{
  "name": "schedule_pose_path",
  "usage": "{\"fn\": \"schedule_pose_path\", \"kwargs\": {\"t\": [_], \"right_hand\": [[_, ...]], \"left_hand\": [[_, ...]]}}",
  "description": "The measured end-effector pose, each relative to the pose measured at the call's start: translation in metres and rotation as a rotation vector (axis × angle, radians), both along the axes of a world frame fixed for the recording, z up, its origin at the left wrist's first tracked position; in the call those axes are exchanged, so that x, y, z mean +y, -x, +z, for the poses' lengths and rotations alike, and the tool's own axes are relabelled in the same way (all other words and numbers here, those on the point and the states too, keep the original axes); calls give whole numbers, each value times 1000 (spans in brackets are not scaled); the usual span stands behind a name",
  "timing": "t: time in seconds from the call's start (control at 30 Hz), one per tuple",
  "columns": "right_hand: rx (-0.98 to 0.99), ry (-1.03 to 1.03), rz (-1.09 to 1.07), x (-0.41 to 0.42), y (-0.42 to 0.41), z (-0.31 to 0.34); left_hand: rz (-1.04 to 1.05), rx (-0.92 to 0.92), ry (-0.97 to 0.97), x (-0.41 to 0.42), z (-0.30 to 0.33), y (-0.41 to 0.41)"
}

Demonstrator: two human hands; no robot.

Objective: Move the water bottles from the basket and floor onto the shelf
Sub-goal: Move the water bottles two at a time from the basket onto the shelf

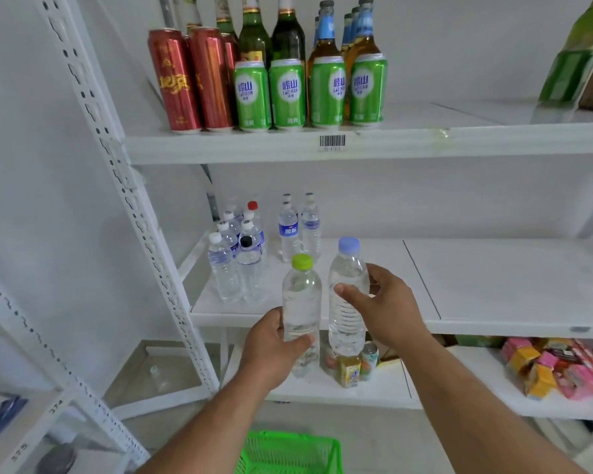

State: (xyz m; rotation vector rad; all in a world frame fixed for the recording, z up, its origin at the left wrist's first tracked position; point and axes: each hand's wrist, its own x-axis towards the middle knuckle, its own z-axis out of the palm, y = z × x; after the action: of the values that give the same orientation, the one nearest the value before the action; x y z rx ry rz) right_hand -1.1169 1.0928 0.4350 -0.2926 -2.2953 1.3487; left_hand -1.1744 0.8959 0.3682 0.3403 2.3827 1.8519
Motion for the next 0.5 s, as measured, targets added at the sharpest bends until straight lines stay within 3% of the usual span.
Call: {"fn": "schedule_pose_path", "kwargs": {"t": [0.5], "right_hand": [[-89, -26, -55, 28, 96, -19]], "left_hand": [[67, -6, 60, 25, -21, 100]]}}
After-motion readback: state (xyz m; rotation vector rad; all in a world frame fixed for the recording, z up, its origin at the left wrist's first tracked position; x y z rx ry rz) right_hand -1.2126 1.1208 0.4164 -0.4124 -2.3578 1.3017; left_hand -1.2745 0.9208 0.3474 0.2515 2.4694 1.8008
